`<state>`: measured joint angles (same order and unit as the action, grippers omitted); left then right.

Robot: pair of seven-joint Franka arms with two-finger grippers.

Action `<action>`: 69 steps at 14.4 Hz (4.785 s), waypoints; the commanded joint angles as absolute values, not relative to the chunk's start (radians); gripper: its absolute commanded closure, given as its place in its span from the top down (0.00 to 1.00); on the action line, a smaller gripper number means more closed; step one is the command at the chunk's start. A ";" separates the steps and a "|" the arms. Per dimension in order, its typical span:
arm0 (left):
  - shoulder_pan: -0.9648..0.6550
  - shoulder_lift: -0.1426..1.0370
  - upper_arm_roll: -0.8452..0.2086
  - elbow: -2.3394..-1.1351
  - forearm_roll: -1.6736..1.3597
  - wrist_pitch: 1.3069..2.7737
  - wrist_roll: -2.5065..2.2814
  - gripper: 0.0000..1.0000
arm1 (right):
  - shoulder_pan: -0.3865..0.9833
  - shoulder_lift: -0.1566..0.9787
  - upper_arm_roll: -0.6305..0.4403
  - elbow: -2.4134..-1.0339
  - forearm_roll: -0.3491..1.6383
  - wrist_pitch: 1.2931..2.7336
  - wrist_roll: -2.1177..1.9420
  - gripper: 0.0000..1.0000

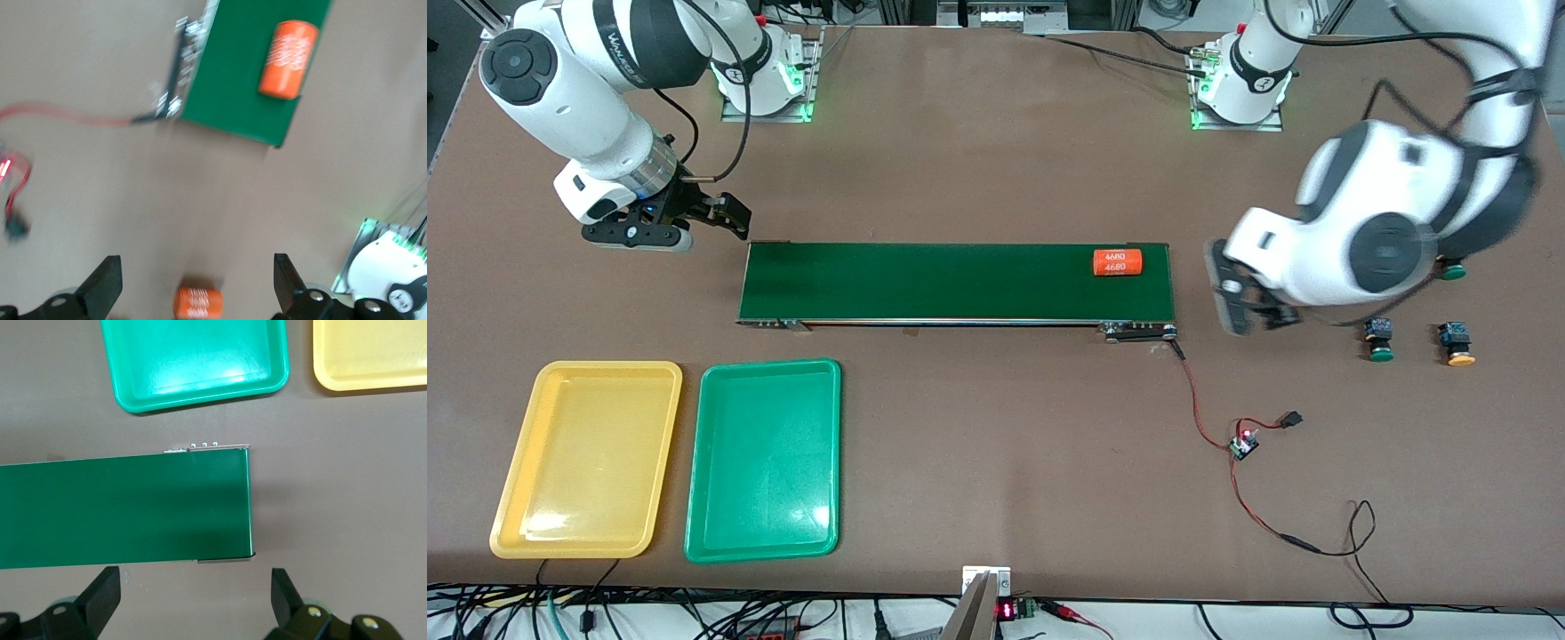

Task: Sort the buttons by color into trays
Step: 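Move the left gripper back over a green-capped button, then grasp the green button with the left gripper and carry it to the belt, then set the green button on the belt and open the left gripper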

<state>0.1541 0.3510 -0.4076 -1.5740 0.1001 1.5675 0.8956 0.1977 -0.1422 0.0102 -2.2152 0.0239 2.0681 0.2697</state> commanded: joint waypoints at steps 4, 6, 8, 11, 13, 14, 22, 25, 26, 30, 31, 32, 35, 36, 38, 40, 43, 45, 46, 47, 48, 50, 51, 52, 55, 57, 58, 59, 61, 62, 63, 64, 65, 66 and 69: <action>0.313 0.373 -0.407 -1.543 0.120 1.548 0.430 1.00 | 0.186 -0.146 0.012 -2.212 0.034 2.066 0.267 1.00; 0.339 0.396 -0.391 -1.551 0.138 1.628 0.353 1.00 | 0.186 -0.146 0.012 -2.212 0.034 2.066 0.267 1.00; 0.293 0.393 -0.272 -1.569 0.109 1.754 0.301 1.00 | 0.186 -0.146 0.012 -2.212 0.034 2.066 0.267 1.00; 0.163 0.387 -0.065 -1.655 0.103 1.943 0.278 1.00 | 0.186 -0.143 0.012 -2.212 0.034 2.066 0.267 1.00; 0.161 0.377 -0.042 -1.756 0.104 2.070 0.276 1.00 | 0.186 -0.143 0.012 -2.212 0.034 2.066 0.267 1.00; 0.160 0.376 -0.008 -1.803 0.104 2.124 0.276 1.00 | 0.186 -0.143 0.012 -2.212 0.034 2.066 0.267 1.00; 0.176 0.485 0.090 -1.973 0.109 2.428 0.304 1.00 | 0.184 -0.140 0.006 -2.200 0.034 2.050 0.244 1.00; 0.208 0.520 0.100 -1.973 0.103 2.437 0.304 1.00 | 0.184 -0.133 0.006 -2.164 0.034 1.990 0.238 1.00; 0.221 0.544 0.100 -1.970 0.103 2.442 0.304 1.00 | 0.183 -0.123 0.006 -2.164 0.034 1.991 0.218 1.00; 0.233 0.580 0.100 -1.974 0.089 2.494 0.304 0.77 | 0.186 -0.097 0.006 -2.155 0.032 1.996 0.210 1.00; 0.233 0.580 0.100 -1.973 0.089 2.487 0.302 0.61 | 0.186 -0.095 0.006 -2.155 0.032 1.996 0.207 1.00; 0.232 0.578 0.097 -1.973 0.089 2.479 0.302 0.46 | 0.186 -0.094 0.006 -2.155 0.034 1.996 0.206 1.00; 0.230 0.572 0.089 -1.967 0.089 2.438 0.299 0.29 | 0.183 -0.094 0.006 -2.149 0.032 1.994 0.204 1.00; 0.229 0.571 0.087 -1.960 0.089 2.425 0.298 0.28 | 0.181 -0.094 0.006 -2.149 0.034 1.994 0.203 1.00; 0.222 0.549 0.074 -1.956 0.087 2.381 0.291 0.28 | 0.179 -0.094 0.005 -2.148 0.034 1.994 0.190 1.00; 0.224 0.508 0.032 -1.918 0.080 2.266 0.288 0.28 | 0.179 -0.092 0.005 -2.148 0.034 1.994 0.190 1.00; 0.229 0.473 -0.046 -1.798 0.072 2.009 0.285 0.28 | 0.179 -0.092 0.005 -2.146 0.034 1.993 0.190 1.00; 0.226 0.439 -0.104 -1.770 0.072 1.915 0.285 0.28 | 0.179 -0.092 0.005 -2.146 0.034 1.994 0.190 1.00; 0.229 0.417 -0.164 -1.770 0.071 1.867 0.285 0.29 | 0.179 -0.092 0.005 -2.146 0.034 1.997 0.190 1.00; 0.226 0.410 -0.231 -1.770 0.060 1.824 0.276 0.32 | 0.179 -0.091 0.005 -2.145 0.034 1.999 0.190 1.00; 0.229 0.403 -0.283 -1.772 0.057 1.813 0.238 0.32 | 0.179 -0.091 0.005 -2.145 0.034 1.999 0.190 1.00; 0.216 0.400 -0.366 -1.778 0.057 1.815 0.088 0.32 | 0.179 -0.087 0.005 -2.138 0.034 2.000 0.190 1.00; 0.203 0.400 -0.414 -1.782 0.057 1.818 -0.001 0.32 | 0.176 -0.083 0.003 -2.125 0.034 1.997 0.190 1.00; 0.183 0.402 -0.449 -1.786 0.057 1.830 -0.085 0.32 | 0.173 -0.071 0.003 -2.114 0.034 1.994 0.190 1.00; 0.126 0.408 -0.515 -1.819 0.051 1.928 -0.234 0.32 | 0.175 -0.066 0.005 -2.108 0.034 1.991 0.195 1.00; 0.088 0.416 -0.534 -1.873 0.029 2.053 -0.297 0.32 | 0.175 -0.064 0.005 -2.106 0.034 1.991 0.192 1.00; 0.074 0.419 -0.535 -1.906 0.029 2.125 -0.323 0.32 | 0.175 -0.063 0.005 -2.106 0.034 1.991 0.192 1.00; 0.066 0.429 -0.537 -1.936 0.029 2.181 -0.336 0.32 | 0.175 -0.063 0.005 -2.106 0.034 1.991 0.192 1.00; 0.054 0.433 -0.543 -1.980 0.028 2.258 -0.344 0.32 | 0.175 -0.063 0.005 -2.106 0.034 1.993 0.192 1.00; 0.051 0.439 -0.546 -1.994 0.029 2.281 -0.348 0.34 | 0.175 -0.063 0.005 -2.106 0.034 1.991 0.192 1.00; 0.048 0.445 -0.558 -1.997 0.028 2.287 -0.362 0.35 | 0.176 -0.063 0.005 -2.108 0.034 1.991 0.192 1.00; 0.046 0.445 -0.561 -1.999 0.028 2.286 -0.380 0.37 | 0.178 -0.060 0.005 -2.108 0.034 1.991 0.193 1.00; 0.048 0.442 -0.563 -2.002 0.028 2.283 -0.391 0.37 | 0.178 -0.055 0.006 -2.106 0.034 1.991 0.193 1.00; 0.048 0.442 -0.566 -2.005 0.028 2.281 -0.396 0.39 | 0.178 -0.055 0.006 -2.106 0.034 1.994 0.193 1.00; 0.046 0.442 -0.592 -2.017 0.028 2.277 -0.446 0.86 | 0.175 -0.057 0.005 -2.106 0.034 1.990 0.192 1.00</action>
